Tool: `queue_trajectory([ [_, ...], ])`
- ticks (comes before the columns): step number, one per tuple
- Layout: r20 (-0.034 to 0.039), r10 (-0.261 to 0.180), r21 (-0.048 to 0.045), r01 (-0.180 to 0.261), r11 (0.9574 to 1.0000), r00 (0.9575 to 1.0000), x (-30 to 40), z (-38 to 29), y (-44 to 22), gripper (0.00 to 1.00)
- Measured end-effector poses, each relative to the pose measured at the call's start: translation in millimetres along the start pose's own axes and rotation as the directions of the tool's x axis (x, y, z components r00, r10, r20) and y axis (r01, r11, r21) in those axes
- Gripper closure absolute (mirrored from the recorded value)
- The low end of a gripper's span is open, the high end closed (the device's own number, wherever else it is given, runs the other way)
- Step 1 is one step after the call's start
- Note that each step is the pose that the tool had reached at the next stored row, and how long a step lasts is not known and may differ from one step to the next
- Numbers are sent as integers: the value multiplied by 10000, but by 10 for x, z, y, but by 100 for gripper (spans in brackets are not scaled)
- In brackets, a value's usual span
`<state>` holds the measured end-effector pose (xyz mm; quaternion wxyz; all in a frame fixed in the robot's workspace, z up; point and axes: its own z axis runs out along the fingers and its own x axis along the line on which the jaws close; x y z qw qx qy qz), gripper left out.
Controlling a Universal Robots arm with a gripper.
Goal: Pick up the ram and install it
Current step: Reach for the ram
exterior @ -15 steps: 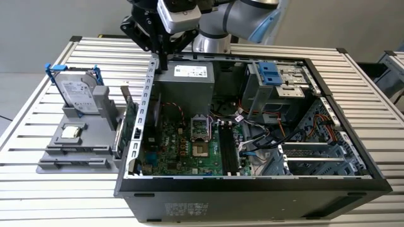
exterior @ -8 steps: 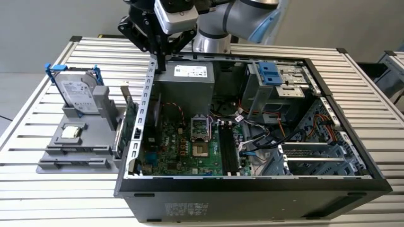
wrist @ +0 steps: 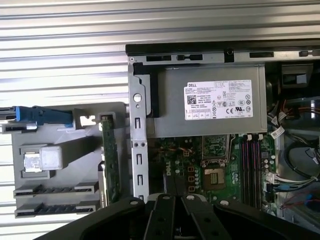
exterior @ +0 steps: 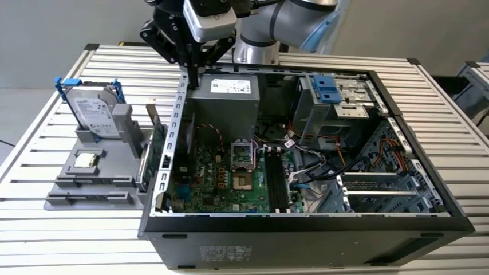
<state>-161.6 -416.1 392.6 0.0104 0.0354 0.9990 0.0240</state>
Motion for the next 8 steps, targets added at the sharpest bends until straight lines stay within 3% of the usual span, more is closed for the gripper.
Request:
queue_trajectory([
  [8,0,0,0,0,10000,10000,32,-1,-18,100],
])
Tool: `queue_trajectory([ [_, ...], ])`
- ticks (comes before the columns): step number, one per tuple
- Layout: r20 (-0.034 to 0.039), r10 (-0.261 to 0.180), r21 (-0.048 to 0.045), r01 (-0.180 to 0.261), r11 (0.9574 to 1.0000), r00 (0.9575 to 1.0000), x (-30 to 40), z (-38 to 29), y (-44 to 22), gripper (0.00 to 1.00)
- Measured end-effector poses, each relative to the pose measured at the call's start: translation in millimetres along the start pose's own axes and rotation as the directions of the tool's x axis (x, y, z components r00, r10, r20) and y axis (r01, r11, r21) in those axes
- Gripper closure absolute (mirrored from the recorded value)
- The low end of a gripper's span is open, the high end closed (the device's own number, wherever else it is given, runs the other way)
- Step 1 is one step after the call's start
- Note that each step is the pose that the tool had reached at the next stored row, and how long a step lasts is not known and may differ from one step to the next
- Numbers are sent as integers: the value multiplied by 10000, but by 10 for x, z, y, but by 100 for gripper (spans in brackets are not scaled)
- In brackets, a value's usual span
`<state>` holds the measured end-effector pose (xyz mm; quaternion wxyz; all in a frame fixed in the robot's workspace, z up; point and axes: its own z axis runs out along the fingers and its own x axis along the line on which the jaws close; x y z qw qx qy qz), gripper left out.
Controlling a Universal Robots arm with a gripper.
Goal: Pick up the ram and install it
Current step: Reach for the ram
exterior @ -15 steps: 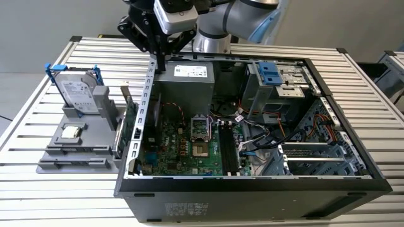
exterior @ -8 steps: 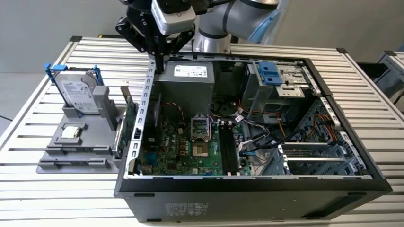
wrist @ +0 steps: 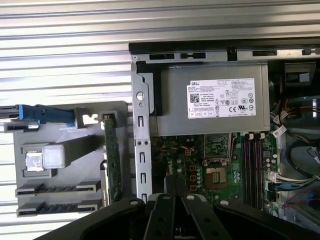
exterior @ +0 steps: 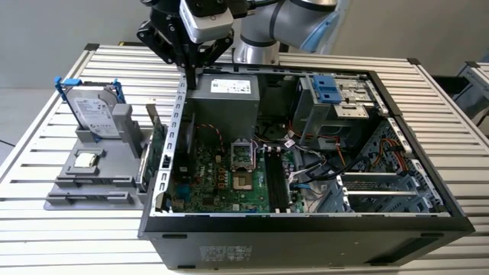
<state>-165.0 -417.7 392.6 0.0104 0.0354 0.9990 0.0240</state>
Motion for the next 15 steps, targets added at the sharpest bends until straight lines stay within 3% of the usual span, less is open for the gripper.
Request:
queue_trajectory([
  [15,0,0,0,0,10000,10000,58,-3,-33,100],
])
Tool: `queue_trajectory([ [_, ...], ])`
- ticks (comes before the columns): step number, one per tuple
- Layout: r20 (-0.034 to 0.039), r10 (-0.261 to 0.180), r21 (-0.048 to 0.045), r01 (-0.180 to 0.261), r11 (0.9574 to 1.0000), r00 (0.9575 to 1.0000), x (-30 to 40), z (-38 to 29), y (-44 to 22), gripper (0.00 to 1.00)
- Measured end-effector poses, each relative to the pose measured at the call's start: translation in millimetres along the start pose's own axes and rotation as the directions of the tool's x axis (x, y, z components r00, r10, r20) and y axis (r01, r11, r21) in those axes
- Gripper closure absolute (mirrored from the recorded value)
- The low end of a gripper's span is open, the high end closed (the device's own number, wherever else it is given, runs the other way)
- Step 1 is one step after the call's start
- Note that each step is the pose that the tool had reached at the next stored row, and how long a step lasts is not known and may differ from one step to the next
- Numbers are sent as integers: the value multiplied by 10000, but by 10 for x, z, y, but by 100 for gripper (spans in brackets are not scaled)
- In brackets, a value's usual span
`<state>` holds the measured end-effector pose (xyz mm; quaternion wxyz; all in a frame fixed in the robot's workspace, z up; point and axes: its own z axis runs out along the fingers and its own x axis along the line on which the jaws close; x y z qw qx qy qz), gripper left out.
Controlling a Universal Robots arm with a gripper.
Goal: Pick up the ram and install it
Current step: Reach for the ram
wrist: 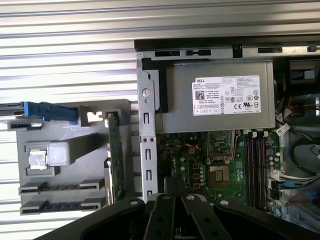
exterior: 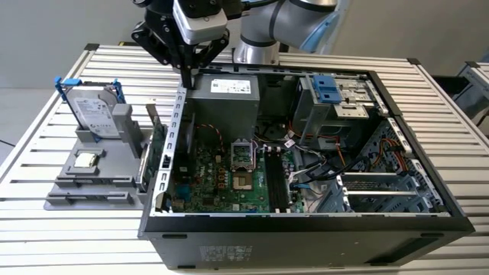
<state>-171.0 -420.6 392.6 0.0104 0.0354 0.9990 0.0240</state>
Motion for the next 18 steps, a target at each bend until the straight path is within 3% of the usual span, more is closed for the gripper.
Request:
queue_trajectory([
  [18,-1,0,0,0,10000,10000,60,-3,-27,100],
])
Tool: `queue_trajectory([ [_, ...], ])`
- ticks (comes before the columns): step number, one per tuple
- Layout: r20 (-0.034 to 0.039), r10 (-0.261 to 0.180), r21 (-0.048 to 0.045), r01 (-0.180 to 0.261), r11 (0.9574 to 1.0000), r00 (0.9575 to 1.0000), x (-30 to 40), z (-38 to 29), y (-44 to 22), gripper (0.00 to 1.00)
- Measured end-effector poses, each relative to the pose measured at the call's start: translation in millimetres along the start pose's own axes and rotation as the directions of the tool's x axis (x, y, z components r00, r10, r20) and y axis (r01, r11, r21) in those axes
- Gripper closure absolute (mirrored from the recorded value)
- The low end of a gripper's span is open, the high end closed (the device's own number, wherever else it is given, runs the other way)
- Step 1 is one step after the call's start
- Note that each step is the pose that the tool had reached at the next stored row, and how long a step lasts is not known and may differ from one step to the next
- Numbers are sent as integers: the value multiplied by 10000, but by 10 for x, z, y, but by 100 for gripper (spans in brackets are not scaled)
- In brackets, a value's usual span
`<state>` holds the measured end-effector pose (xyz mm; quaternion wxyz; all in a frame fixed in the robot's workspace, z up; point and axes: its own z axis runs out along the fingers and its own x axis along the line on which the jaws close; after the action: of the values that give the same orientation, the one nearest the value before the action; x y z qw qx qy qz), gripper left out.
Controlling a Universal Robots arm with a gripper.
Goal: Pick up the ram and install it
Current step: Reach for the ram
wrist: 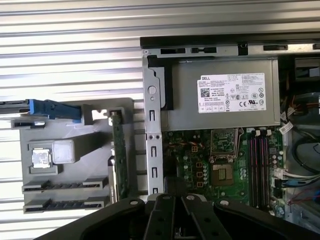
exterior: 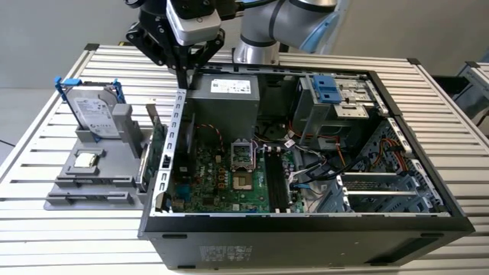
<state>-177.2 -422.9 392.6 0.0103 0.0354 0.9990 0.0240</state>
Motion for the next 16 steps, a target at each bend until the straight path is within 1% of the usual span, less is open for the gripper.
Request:
queue_trajectory([
  [8,0,0,1,0,10000,10000,35,-1,-15,100],
  [13,0,0,0,0,10000,10000,115,-4,-37,100],
  [16,0,0,0,0,10000,10000,149,-5,-46,100],
])
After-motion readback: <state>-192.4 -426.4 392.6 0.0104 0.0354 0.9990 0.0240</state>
